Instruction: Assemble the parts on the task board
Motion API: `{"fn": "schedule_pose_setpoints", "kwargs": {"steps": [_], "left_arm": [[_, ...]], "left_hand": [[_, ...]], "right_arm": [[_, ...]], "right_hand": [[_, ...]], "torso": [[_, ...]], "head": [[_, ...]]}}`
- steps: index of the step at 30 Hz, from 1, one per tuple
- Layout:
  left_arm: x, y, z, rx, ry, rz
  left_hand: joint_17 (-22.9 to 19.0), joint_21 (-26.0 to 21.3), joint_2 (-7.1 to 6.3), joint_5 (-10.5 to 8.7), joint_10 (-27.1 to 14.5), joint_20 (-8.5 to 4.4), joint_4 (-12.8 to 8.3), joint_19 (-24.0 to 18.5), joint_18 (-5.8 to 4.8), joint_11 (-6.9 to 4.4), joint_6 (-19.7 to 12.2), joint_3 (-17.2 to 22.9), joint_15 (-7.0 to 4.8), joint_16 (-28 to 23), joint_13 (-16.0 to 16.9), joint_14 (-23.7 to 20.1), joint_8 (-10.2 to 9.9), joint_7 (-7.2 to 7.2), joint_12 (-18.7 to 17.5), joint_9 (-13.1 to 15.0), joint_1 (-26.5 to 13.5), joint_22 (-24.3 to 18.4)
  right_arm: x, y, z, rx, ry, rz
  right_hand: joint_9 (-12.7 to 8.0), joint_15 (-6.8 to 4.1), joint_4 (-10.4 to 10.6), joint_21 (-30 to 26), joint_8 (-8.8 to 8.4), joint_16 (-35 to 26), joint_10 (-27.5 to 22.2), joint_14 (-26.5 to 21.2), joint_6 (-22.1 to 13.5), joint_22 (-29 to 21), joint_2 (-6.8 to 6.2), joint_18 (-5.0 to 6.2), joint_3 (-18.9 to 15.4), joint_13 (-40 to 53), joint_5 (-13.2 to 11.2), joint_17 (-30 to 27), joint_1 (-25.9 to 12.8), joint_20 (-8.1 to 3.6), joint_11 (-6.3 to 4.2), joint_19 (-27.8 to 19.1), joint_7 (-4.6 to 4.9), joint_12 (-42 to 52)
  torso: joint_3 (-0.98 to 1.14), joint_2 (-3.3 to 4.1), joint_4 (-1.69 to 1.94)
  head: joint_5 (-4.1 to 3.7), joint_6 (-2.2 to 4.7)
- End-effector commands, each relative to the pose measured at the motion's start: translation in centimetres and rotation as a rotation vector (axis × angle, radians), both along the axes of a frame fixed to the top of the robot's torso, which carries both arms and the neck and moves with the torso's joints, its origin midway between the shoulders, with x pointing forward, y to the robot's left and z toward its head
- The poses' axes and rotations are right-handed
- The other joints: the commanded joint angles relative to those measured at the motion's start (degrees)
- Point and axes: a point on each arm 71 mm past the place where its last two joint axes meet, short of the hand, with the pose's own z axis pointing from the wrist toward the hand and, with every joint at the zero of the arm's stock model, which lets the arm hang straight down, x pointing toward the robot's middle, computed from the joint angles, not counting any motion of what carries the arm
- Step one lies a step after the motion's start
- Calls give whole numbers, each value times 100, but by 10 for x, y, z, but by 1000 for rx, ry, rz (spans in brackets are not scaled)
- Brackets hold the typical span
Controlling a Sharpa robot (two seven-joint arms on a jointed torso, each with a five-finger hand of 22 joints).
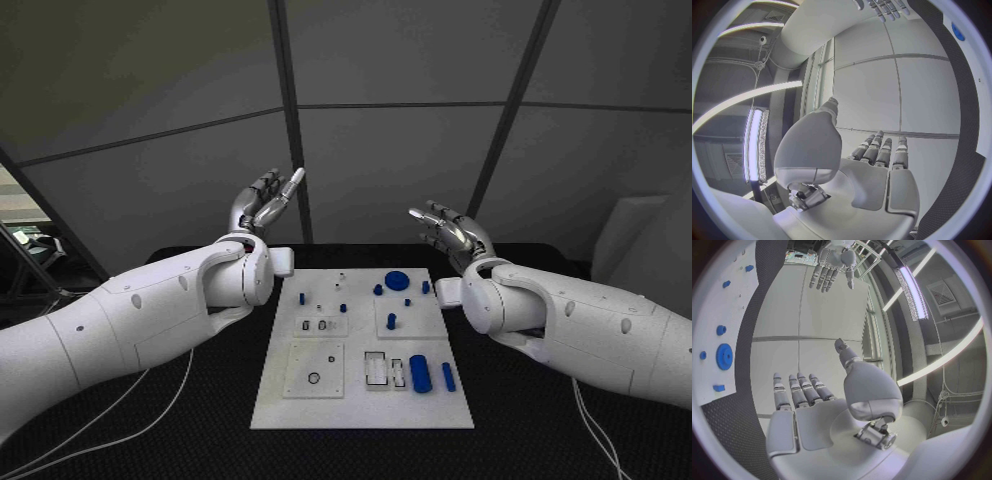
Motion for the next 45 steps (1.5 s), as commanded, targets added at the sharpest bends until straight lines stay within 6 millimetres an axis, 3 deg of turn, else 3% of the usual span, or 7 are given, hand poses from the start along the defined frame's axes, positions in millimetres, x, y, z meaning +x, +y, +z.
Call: {"fn": "schedule_pose_setpoints", "kwargs": {"steps": [1, 6, 12, 17, 23, 35, 45], "left_arm": [[5, -5, 5, -35, -17, -88], [6, -5, 6, -36, -18, -89], [6, 13, 4, -43, -8, -111], [5, 18, 5, -44, -14, -116], [1, 24, 7, -43, -20, -117], [-15, 32, 14, -38, -18, -169], [-42, 22, 26, -40, -26, -271]], "left_hand": [[11, 47, 4, 23, 94, 78, 77, 44, -109, 56, 92, 40, 40, 32, 15, 76, 41, 56, 69, 15, 245, 15], [17, 70, 60, 11, 132, 95, 74, 82, -113, 107, 138, 77, 78, 39, 22, 122, 51, 113, 119, 22, 236, 27], [58, 189, 397, -28, 640, 237, 27, 280, -135, 323, 632, 248, 272, 91, 77, 504, 151, 329, 466, 88, 349, 85], [152, 500, 587, -19, 1770, 459, -127, 889, -112, 520, 1808, 245, 470, 261, 155, 1517, 527, 506, 1028, 234, 562, 235], [286, 1396, 700, -4, 2547, 506, -430, 2742, -127, 617, 2926, 124, 537, 643, 126, 3703, 975, 594, 1166, 316, 710, 606], [419, 2032, 767, 12, 3503, 295, -901, 3997, -89, 488, 3586, 33, 297, 1005, 142, 5163, 1215, 517, 1185, 315, 897, 752], [449, 2086, 638, -36, 3769, 216, -1248, 4173, -105, 423, 3775, -1, 237, 915, 135, 5355, 1206, 471, 1087, 292, 1094, 718]], "right_arm": [[5, 11, 1, -25, 39, 180], [9, 11, 3, -34, 45, 208], [17, -13, 14, -384, -216, 110], [19, -16, 17, -458, -255, 109], [21, -18, 21, -542, -293, 121], [26, -12, 38, -821, -352, 226], [28, 8, 56, -1146, -403, 324]], "right_hand": [[68, 219, -96, 231, 113, 136, 813, 804, 676, 110, -55, 173, 191, 72, 28, 71, 835, 131, 230, 353, 570, 252], [219, 375, -86, 889, 424, 452, 2504, 2538, 2235, 432, -261, 49, 351, 190, 95, 201, 1623, 147, 425, 1740, 713, 714], [291, 252, -114, 1400, 643, 706, 3369, 3801, 3630, 623, -394, 147, 496, 149, 132, 237, 1971, 93, 248, 2621, 561, 822], [248, 106, -126, 1640, 603, 770, 3779, 4213, 3958, 696, -490, 204, 621, 141, 138, 223, 2011, 19, 126, 2947, 442, 750], [223, 1, -123, 1882, 511, 779, 4047, 4537, 4174, 780, -573, 199, 771, 137, 144, 227, 2008, -98, 50, 3208, 378, 595], [246, -377, -120, 3157, 391, 949, 4663, 5563, 4653, 1443, -778, 180, 911, 143, 127, 318, 2082, -515, -156, 3911, 212, 325], [245, -775, -116, 4569, 260, 1637, 4975, 7007, 4859, 2243, -995, 210, 945, 145, 127, 805, 2060, -875, -360, 4414, 92, 121]], "torso": [[-2, -1, -1], [-2, -1, -1], [-5, 15, -12], [-1, 39, -17], [17, 101, -14], [45, 359, 29], [3, 714, 128]], "head": [[0, 1], [0, 1], [9, -103], [-4, -123], [0, -102], [-43, -25], [-136, 123]]}}
